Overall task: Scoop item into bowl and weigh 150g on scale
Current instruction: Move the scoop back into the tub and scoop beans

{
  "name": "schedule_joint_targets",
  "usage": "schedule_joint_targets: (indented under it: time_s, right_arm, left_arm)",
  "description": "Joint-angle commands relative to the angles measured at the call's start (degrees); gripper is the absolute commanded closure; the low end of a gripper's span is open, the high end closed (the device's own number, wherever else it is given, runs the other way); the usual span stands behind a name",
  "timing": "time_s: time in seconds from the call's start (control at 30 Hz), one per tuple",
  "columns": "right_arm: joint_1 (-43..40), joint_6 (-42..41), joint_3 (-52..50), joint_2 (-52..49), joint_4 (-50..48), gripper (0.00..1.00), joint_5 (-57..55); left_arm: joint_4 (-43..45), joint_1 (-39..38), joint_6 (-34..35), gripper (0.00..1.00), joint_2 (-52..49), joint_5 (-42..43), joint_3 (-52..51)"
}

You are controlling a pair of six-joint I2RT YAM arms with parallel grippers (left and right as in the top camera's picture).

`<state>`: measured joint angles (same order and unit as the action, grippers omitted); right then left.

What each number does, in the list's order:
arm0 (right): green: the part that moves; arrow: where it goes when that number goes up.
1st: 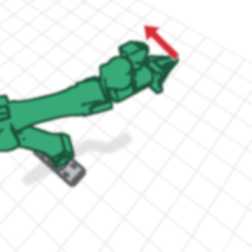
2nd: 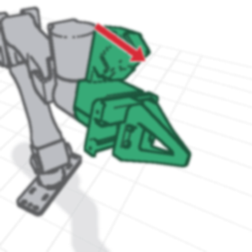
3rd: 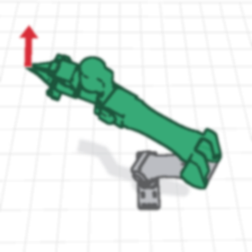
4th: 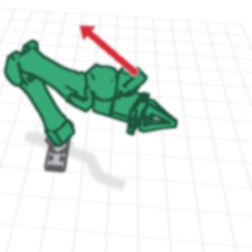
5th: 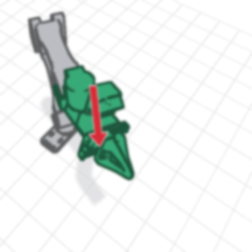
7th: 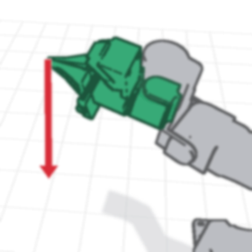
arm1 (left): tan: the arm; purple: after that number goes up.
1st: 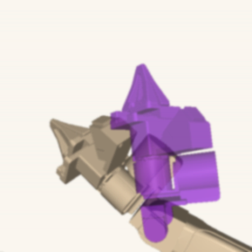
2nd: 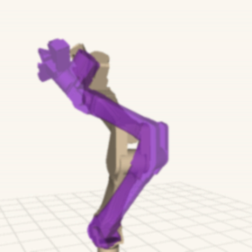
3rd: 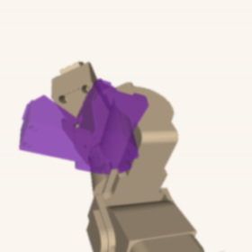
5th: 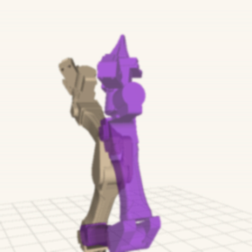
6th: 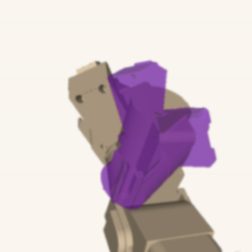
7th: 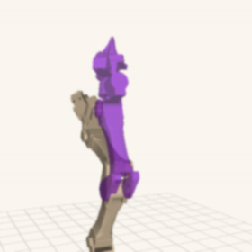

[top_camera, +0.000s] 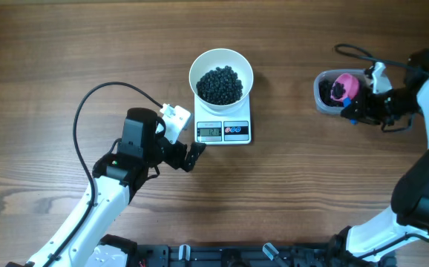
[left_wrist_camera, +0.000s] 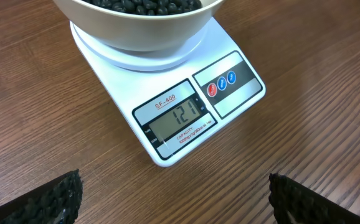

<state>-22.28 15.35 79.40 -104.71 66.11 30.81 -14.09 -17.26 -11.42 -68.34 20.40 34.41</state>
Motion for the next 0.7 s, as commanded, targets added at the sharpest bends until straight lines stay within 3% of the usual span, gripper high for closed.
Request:
schedule_joint_targets:
  time_s: [0.0,0.43,0.67]
  right_arm:
    - [-2.69,4.02,-0.33,-0.83,1.05,0.96,8.13]
    - [-3.08,11.93,-0.31,-0.70,6.16,0.96,22.99]
    - [6.58,9.86,4.33,0.90,6.60,0.96,23.08]
  left_arm:
    - [0.09,-0.22,0.33,0.00,0.02,-0.35,-0.13]
    - [0.09,-0.22,0.33,0.00,0.02,-0.35,-0.13]
    - [0.09,-0.22,0.33,0.00,0.02,-0.35,-0.13]
